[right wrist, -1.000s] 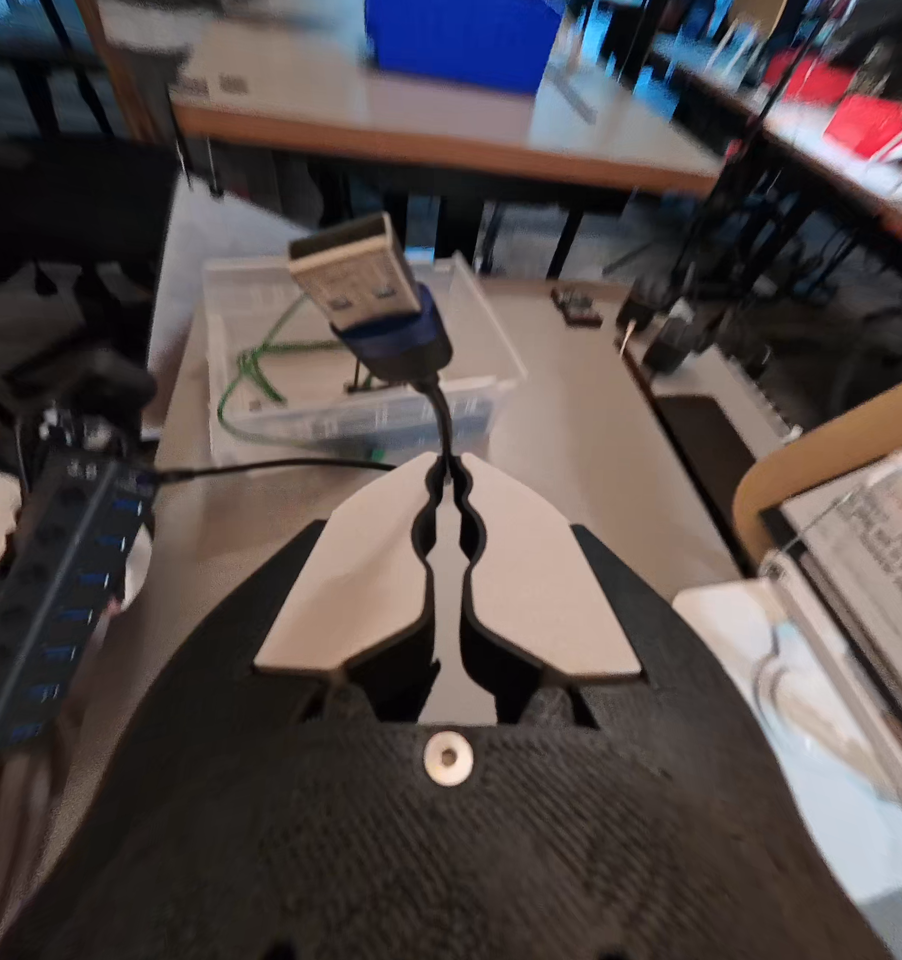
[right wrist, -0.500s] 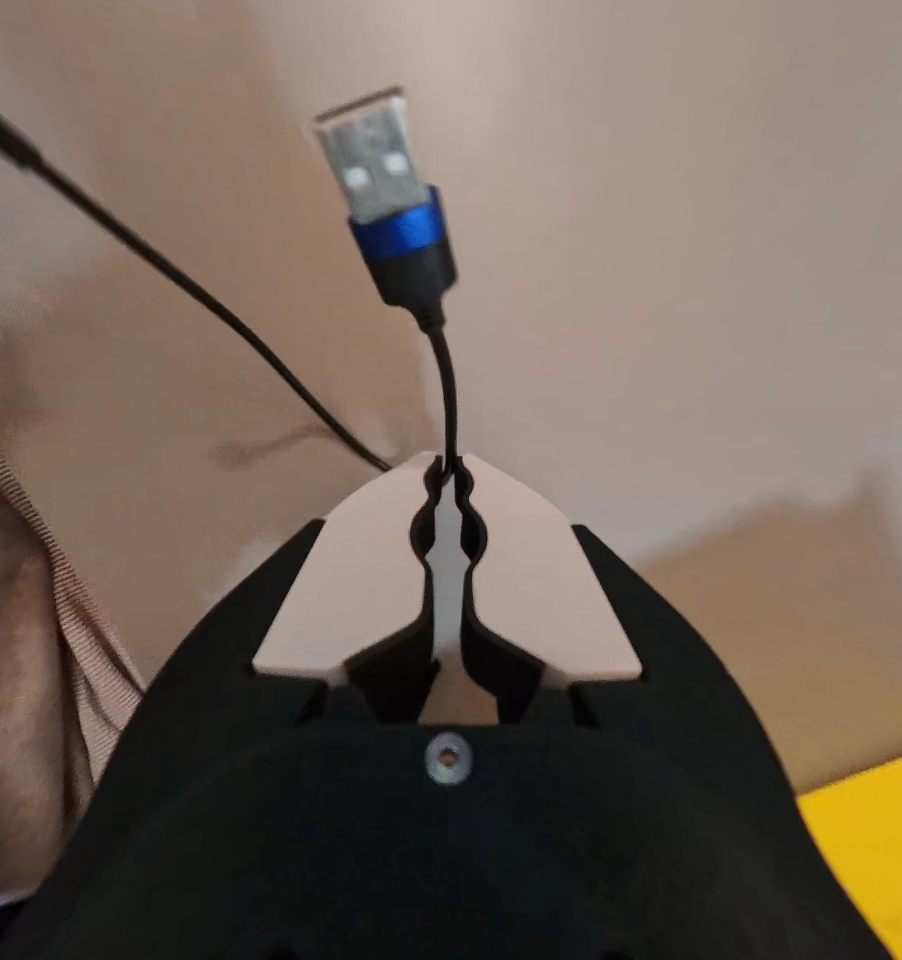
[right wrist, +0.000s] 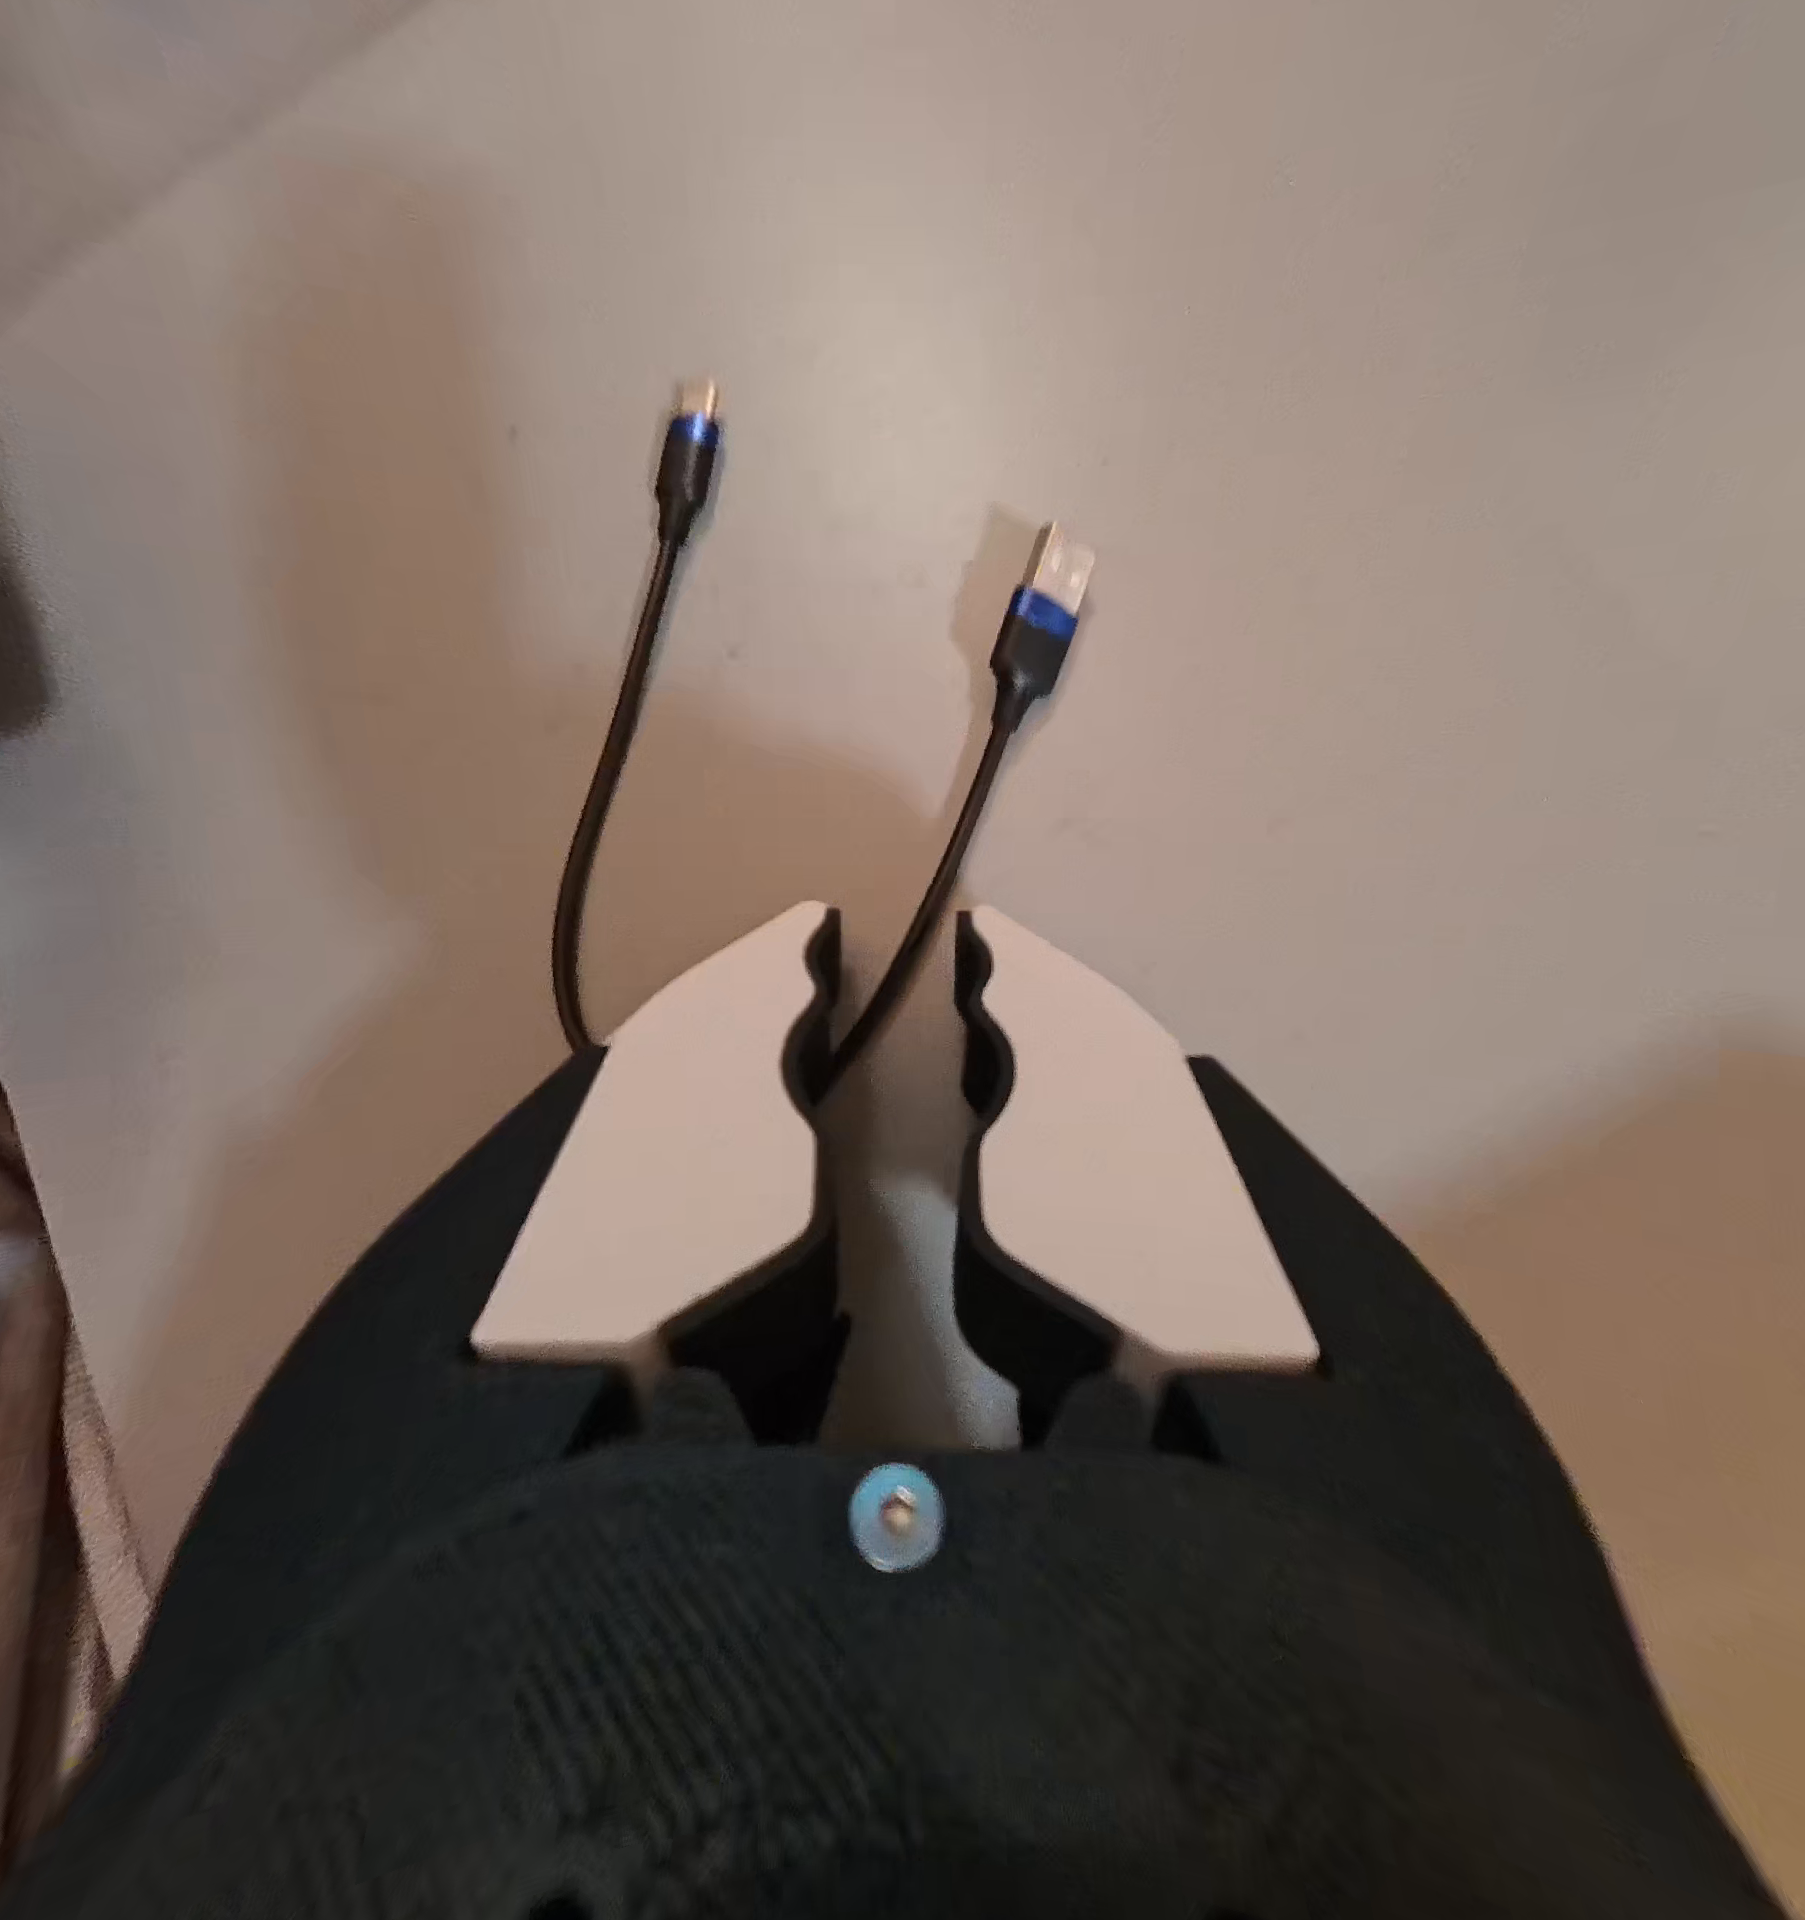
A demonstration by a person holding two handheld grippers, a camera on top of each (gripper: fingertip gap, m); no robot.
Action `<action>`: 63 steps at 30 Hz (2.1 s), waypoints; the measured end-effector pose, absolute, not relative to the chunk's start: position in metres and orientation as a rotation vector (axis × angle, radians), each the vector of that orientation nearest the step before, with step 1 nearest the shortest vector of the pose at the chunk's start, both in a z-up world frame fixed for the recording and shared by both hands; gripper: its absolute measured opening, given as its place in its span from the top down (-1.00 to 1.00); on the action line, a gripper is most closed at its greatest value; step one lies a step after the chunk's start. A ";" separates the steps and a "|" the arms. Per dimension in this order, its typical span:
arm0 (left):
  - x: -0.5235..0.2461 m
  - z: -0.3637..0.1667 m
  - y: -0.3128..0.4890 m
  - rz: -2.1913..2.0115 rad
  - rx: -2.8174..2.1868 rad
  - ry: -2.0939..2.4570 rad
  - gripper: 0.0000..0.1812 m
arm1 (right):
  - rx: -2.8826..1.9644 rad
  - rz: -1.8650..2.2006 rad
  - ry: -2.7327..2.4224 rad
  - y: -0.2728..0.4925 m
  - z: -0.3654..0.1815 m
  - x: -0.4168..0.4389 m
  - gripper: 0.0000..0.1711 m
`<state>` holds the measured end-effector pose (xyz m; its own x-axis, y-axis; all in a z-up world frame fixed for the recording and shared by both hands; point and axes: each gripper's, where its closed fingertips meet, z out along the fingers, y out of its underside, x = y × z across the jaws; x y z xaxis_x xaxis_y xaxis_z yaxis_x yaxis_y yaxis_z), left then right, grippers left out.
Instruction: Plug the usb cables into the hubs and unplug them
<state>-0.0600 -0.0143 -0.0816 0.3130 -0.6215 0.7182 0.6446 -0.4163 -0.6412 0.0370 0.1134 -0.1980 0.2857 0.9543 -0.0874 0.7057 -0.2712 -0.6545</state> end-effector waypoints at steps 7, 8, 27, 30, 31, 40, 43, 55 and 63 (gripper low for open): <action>-0.053 -0.072 0.020 -1.740 -1.345 0.176 0.40 | -2.063 0.628 -1.282 0.142 -0.197 0.013 0.59; -0.051 -0.069 0.021 -1.816 -1.309 0.216 0.40 | -2.096 0.626 -1.258 0.146 -0.202 0.009 0.60; -0.023 -0.060 0.027 -1.992 -1.302 0.581 0.37 | -1.361 0.653 -1.222 0.085 -0.089 0.032 0.93; -0.010 -0.064 0.032 -1.991 -1.327 0.614 0.37 | -1.297 0.650 -1.196 0.079 -0.075 0.044 0.93; -0.006 -0.066 0.033 -1.992 -1.334 0.623 0.37 | -1.281 0.656 -1.184 0.077 -0.071 0.047 0.93; 0.019 -0.082 0.030 -2.008 -1.406 0.696 0.37 | -1.289 0.775 -1.123 0.078 -0.069 0.059 0.92; 0.019 -0.084 0.030 -2.013 -1.412 0.692 0.37 | -1.302 0.781 -1.126 0.079 -0.072 0.059 0.92; 0.015 -0.081 0.030 -2.027 -1.392 0.665 0.37 | -1.334 0.822 -1.183 0.073 -0.084 0.049 0.92; 0.015 -0.083 0.035 -2.000 -1.404 0.643 0.37 | -1.348 0.897 -1.141 0.074 -0.080 0.052 0.92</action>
<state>0.0146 0.0345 -0.0832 -0.2561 -0.7131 0.6526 0.1997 -0.6996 -0.6861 0.0523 0.0740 -0.0800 0.2494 0.9635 0.0976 0.1326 0.0659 -0.9890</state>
